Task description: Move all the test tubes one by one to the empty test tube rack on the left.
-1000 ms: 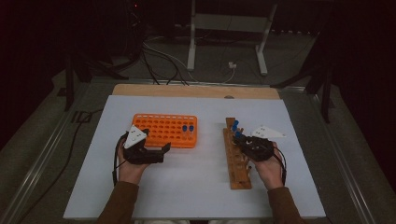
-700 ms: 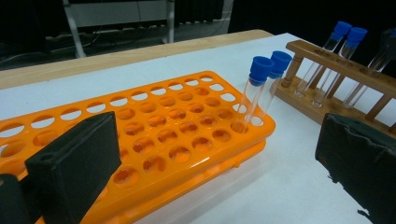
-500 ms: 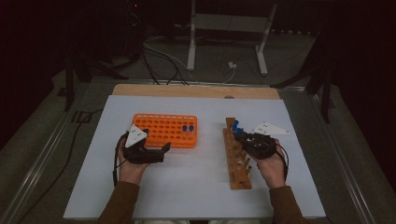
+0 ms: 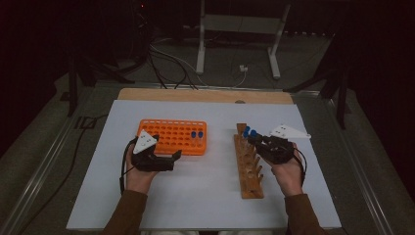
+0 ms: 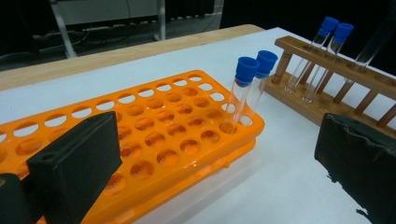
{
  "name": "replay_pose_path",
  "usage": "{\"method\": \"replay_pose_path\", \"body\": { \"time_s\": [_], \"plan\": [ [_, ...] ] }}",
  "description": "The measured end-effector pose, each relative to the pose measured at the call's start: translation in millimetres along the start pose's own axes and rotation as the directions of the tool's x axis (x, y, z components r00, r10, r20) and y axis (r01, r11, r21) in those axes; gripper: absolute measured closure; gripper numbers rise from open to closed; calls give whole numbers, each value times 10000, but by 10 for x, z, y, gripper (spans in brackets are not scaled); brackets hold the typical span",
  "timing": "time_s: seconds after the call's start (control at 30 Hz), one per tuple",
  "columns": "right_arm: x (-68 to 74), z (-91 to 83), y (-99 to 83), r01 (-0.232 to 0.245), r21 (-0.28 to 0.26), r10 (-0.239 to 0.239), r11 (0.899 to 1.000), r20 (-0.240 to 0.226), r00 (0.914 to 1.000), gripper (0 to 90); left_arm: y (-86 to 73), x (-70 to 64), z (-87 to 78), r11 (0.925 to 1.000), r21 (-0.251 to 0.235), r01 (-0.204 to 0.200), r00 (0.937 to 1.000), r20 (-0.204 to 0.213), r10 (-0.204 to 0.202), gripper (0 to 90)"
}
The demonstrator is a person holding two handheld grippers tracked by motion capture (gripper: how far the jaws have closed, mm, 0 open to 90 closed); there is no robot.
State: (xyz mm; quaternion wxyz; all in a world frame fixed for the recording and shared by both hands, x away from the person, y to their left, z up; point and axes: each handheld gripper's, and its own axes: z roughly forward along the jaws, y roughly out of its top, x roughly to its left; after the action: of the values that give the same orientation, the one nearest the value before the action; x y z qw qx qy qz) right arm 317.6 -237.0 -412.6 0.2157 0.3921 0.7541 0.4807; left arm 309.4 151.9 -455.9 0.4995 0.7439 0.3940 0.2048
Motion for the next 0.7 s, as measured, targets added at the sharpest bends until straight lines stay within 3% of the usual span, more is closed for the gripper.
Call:
{"method": "replay_pose_path", "body": {
  "time_s": [0.47,0.7],
  "plan": [
    [44,-73,139,210,-348,-212,9992,-50,9998,763,80,-118,16,9976,-593,-357,9990,256,372,12],
    [142,-6,176,377,-284,-387,9989,-351,9986,762,192,-271,55,9982,-380,-462,9975,517,482,12]
  ]
}}
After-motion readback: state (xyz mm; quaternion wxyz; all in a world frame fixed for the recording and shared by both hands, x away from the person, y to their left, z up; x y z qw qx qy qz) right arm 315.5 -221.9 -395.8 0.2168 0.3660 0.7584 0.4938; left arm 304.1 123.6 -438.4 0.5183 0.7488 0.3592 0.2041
